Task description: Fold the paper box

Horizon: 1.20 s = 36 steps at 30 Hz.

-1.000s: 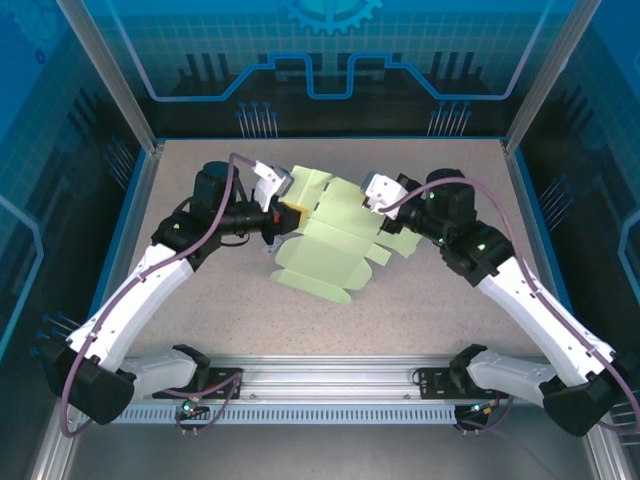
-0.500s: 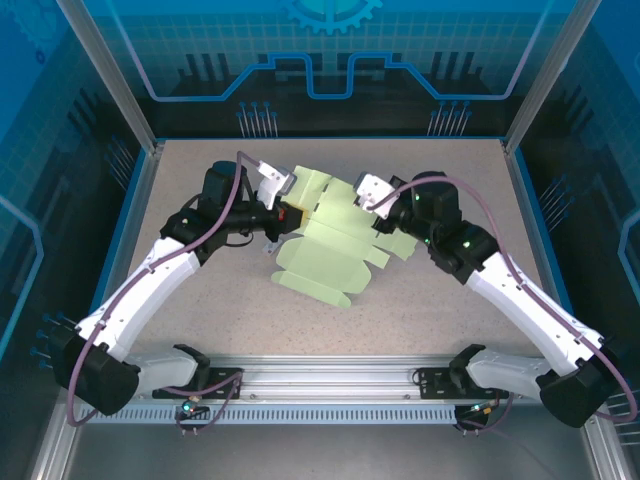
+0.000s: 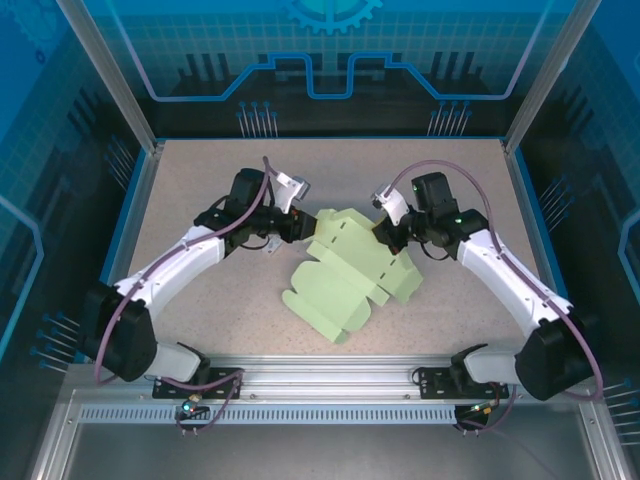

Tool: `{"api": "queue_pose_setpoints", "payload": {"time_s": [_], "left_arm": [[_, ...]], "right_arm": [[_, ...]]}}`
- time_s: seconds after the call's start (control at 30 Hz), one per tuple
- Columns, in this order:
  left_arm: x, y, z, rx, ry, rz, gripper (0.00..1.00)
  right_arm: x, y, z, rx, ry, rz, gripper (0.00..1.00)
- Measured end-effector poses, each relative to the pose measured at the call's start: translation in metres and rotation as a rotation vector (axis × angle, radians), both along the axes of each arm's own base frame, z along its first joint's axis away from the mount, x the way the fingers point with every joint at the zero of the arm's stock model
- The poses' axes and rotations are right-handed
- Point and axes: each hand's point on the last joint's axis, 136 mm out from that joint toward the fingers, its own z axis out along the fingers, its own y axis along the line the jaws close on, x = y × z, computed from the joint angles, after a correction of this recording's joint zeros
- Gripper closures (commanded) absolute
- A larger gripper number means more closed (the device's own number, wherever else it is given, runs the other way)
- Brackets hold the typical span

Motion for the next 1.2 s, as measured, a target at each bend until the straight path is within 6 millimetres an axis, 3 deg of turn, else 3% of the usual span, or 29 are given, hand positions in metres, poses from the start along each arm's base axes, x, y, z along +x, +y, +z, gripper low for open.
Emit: {"api": "queue_pose_setpoints", "payload": {"time_s": [0.2,0.33,0.5,0.63,0.97,1.2], "left_arm": [[0.021,0.011,-0.030,0.068,0.015,0.108,0.46],[0.009,0.015,-0.047,0.061,0.024,0.167,0.38],[-0.038,-0.016,-0.061,-0.002,0.014,0.105,0.35],[-0.058,-0.044,-0.076,-0.048,0.029,0.051,0.42],[-0.046,-0.105,-0.139,0.044,0.079,-0.012,0.51],[-0.037,-0.119,-0.165,0.081,0.081,-0.020,0.53]], "right_arm": [[0.016,-0.016,-0.041,-0.025,0.130,-0.087,1.00],[0.027,-0.026,-0.063,-0.051,0.171,-0.137,0.97],[0.033,-0.035,-0.075,-0.067,0.189,-0.170,0.97],[0.039,-0.040,-0.074,-0.069,0.169,-0.189,0.97],[0.046,-0.042,-0.073,-0.069,0.146,-0.201,0.97],[0.048,-0.048,-0.074,-0.069,0.146,-0.218,0.97]]}}
